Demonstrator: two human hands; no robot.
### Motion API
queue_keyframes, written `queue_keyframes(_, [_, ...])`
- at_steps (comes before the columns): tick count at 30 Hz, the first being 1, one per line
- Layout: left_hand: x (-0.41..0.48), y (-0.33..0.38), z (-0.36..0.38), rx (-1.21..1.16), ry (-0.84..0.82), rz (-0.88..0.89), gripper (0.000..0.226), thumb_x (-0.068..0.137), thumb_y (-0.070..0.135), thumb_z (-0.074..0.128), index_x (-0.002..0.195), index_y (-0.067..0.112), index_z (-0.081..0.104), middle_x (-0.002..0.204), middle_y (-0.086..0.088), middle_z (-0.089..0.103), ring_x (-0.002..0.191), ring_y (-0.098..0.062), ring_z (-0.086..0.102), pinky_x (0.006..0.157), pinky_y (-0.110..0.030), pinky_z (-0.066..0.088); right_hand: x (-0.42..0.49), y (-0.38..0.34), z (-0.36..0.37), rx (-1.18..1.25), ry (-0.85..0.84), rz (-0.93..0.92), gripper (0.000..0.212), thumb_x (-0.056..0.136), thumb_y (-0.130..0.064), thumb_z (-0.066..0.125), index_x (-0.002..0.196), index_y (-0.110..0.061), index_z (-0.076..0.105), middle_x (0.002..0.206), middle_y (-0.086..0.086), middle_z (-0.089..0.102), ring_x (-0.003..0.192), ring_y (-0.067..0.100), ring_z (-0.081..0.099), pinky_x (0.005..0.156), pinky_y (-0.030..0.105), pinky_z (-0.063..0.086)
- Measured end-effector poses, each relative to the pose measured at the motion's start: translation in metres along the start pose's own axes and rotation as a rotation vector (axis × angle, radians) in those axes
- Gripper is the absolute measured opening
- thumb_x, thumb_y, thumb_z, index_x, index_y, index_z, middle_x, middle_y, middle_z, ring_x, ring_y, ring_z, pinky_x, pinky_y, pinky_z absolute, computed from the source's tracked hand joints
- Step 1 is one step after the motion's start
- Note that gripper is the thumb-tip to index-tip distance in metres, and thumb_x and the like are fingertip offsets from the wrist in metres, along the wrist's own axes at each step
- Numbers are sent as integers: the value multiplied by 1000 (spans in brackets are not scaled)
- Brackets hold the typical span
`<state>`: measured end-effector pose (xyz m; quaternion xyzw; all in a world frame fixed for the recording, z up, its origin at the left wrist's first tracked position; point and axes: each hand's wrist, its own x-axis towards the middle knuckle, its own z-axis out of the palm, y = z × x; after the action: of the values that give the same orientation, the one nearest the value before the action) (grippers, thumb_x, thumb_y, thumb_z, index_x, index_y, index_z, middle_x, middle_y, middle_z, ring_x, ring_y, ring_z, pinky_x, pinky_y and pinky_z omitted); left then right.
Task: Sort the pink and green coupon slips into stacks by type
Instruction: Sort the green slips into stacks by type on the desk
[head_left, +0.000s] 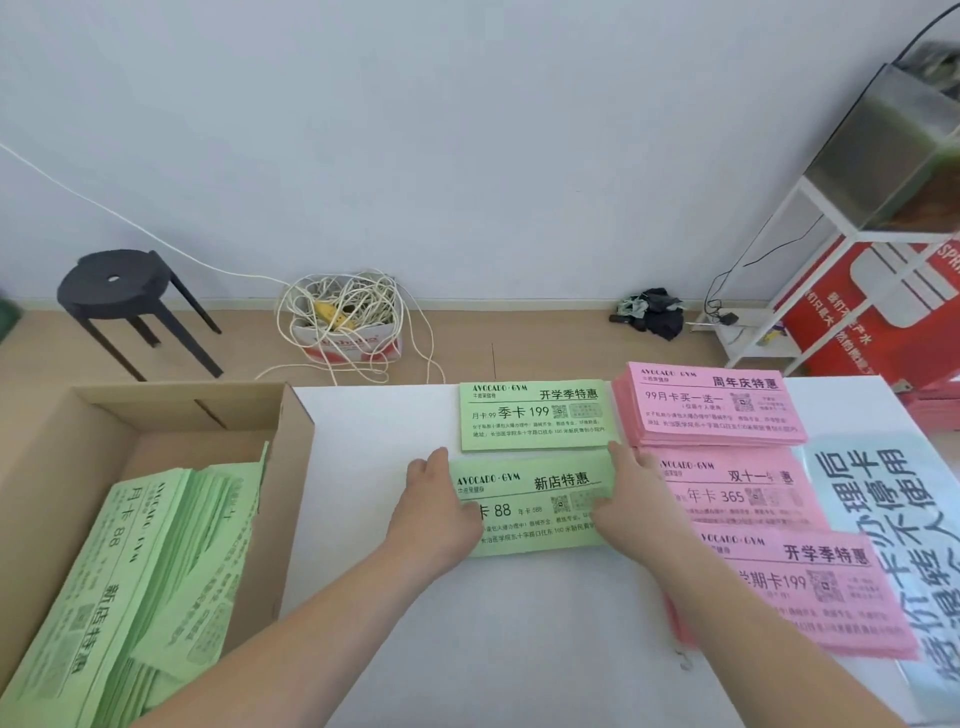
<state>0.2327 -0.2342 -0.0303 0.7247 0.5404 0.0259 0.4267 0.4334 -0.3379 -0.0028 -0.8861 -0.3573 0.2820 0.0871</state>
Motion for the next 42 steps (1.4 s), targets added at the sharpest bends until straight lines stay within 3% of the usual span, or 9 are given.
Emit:
queue_keyframes(3, [-4,-2,-10,248,-69,111,107,74,59,75,157,28,14,142,7,29,132,-18,39,104,-35,45,2,2,0,-194,-110,-8,103,79,-35,80,158,-29,13,158,11,22,128,33,53,98,43,51])
queue_keyframes(6, [-15,-8,-7,463,-155,166,124,66,65,72,160,30,-2,149,9,21,137,-18,27,108,-36,43,0,4,7,-317,-168,9,125,70,-45,87,158,-36,-1,158,12,24,139,33,39,99,47,49])
queue_keyframes(10, [-15,-17,8,472,-60,225,106,81,52,67,161,27,1,153,7,22,134,-18,25,109,-30,40,0,6,15,-340,-66,-28,103,77,-45,80,154,-35,13,141,1,40,131,24,39,80,36,40])
queue_keyframes(20, [-4,-17,15,460,-39,288,78,92,48,61,157,28,21,155,5,31,128,-19,32,108,-27,36,0,5,18,-315,-53,14,72,86,-29,72,145,-33,32,133,1,43,124,24,41,74,34,36])
queue_keyframes(27, [-3,-10,25,429,-17,282,66,88,48,63,145,29,33,129,9,43,113,-16,35,95,-33,47,-4,3,21,-407,4,17,51,89,-20,64,135,-25,42,135,11,36,122,26,43,73,33,37])
queue_keyframes(31, [-2,-8,24,424,-30,262,63,86,48,65,140,27,39,124,10,45,112,-16,38,94,-33,48,-6,-1,18,-452,-8,-5,50,91,-22,66,136,-21,43,144,14,30,129,28,38,79,33,43])
queue_keyframes(35, [-10,-6,16,330,-79,264,82,82,51,71,151,29,34,145,11,40,133,-17,39,108,-31,40,-17,-11,13,-543,-19,-28,63,90,-21,66,145,-13,36,159,24,14,144,36,27,106,39,44])
queue_keyframes(38, [-32,-4,-13,141,-117,286,79,86,52,72,154,30,38,154,16,39,135,-4,43,114,-27,37,-29,-36,5,-511,17,-121,59,91,-42,68,139,-20,43,151,9,33,136,27,39,96,40,46])
queue_keyframes(42, [-71,-8,-74,-93,-64,289,37,90,41,73,126,37,65,120,22,65,99,11,62,90,-21,53,-52,-87,6,-56,-27,-269,55,90,-59,65,138,-35,55,138,-16,55,125,7,55,97,37,51])
